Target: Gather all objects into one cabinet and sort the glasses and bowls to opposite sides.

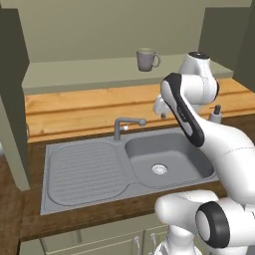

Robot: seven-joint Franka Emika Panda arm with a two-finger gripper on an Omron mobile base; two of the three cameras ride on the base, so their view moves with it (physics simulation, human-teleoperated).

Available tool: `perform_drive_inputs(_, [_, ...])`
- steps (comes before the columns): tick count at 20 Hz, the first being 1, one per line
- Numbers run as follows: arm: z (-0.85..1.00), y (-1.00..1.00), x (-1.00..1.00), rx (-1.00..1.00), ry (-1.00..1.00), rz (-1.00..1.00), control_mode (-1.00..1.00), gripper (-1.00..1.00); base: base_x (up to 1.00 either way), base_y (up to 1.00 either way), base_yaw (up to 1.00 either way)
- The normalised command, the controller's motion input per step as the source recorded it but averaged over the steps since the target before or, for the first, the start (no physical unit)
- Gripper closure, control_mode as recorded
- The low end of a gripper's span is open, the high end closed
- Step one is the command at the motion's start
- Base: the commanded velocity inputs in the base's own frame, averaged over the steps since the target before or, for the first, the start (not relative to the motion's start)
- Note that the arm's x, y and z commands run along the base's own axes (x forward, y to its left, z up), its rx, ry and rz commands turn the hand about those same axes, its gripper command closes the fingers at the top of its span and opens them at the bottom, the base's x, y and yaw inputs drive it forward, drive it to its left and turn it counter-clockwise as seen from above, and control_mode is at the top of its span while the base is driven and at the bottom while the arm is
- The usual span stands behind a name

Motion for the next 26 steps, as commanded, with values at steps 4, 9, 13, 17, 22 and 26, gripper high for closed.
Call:
perform_drive_inputs(4, [0.77, -0.04, 0.0, 0.0, -0.22, 0.03, -1.0, -1.0, 0.0, 0.0, 0.0])
perform_drive_inputs(9, [0.97, -0.04, 0.04, 0.0, -0.24, 0.08, -1.0, -1.0, 0.0, 0.0, 0.0])
perform_drive_inputs(13, [0.89, -0.01, 0.29, 0.0, -0.2, 0.1, -1.0, -1.0, 0.0, 0.0, 0.0])
perform_drive_inputs(17, [0.61, 0.0, 0.47, 0.0, -0.16, 0.12, -1.0, -1.0, 0.0, 0.0, 0.0])
perform_drive_inputs(22, [0.14, -0.01, 0.57, 0.0, -0.1, 0.07, -1.0, -1.0, 0.0, 0.0, 0.0])
perform_drive_inputs(26, [0.0, 0.0, 0.79, 0.0, -0.03, 0.01, -1.0, -1.0, 0.0, 0.0, 0.0])
